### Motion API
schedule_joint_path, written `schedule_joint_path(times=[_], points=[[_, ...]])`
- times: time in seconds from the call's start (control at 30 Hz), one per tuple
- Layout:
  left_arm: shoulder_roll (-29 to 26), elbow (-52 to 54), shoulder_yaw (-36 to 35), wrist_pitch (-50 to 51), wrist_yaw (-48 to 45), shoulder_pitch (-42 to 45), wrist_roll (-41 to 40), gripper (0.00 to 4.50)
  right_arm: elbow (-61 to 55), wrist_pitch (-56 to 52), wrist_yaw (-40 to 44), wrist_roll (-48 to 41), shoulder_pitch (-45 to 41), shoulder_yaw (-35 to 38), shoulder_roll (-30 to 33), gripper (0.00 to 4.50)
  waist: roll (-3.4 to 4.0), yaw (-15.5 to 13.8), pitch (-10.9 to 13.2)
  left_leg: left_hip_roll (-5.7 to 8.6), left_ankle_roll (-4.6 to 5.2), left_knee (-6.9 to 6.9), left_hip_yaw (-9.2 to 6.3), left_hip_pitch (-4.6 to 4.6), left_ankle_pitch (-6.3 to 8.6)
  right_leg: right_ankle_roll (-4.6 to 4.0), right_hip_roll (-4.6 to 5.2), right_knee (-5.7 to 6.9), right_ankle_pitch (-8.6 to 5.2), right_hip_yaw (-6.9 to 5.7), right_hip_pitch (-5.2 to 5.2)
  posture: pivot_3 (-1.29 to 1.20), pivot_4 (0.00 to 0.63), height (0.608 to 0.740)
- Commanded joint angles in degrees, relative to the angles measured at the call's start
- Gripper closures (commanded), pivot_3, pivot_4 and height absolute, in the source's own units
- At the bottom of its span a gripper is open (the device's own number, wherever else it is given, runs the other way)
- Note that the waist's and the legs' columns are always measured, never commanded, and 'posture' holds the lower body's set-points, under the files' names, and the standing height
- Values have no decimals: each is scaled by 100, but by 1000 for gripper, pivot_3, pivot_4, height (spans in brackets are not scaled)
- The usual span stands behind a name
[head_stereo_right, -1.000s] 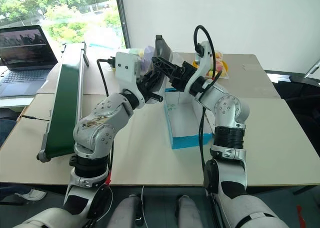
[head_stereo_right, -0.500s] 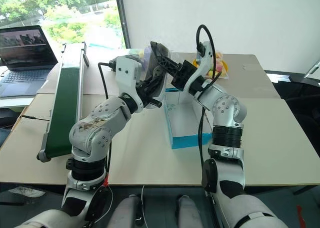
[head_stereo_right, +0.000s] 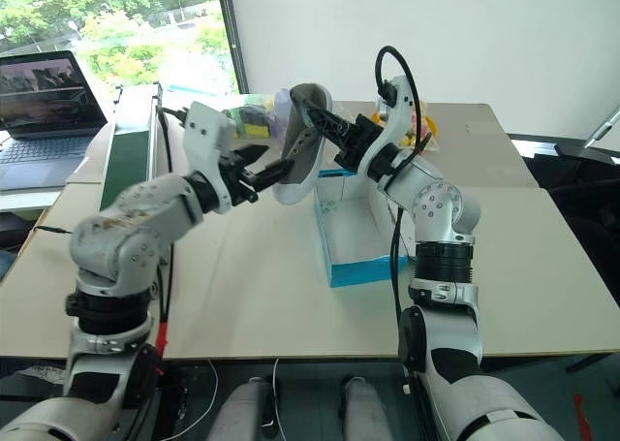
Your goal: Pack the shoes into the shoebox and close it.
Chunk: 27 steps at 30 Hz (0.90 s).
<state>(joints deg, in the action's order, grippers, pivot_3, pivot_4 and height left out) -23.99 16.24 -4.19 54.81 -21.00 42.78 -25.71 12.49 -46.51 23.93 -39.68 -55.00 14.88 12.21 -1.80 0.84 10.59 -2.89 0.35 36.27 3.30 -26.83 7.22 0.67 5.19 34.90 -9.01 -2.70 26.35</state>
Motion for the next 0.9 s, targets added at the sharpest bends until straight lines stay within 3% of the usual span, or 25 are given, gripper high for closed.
schedule_joint_path(times=[0.03,0.33,0.6,0.9], points=[[-460,-196,-356,-286,-123,152,151,1508,-498,346,350,612,-228,-480,759,4069,3,-3,2,2,0,-1,1,0,0,0,2,-2,0,0,0,0,150,739],[-561,308,350,-681,-720,-198,142,1508,3,236,1046,1886,-836,-1729,2108,4070,3,-46,2,5,-4,-14,11,-9,2,2,7,-27,-3,4,3,0,150,739],[-766,412,695,-1028,-822,-419,548,1508,1087,193,283,2173,-763,-1417,1395,4070,3,13,2,3,16,-17,19,-2,-10,4,2,-16,2,15,6,0,150,739],[-764,443,604,-987,-811,-422,616,1508,1737,778,216,2726,-318,-1597,1301,4070,3,-55,2,6,19,-6,21,-8,-12,6,6,-15,0,16,6,0,150,739]])
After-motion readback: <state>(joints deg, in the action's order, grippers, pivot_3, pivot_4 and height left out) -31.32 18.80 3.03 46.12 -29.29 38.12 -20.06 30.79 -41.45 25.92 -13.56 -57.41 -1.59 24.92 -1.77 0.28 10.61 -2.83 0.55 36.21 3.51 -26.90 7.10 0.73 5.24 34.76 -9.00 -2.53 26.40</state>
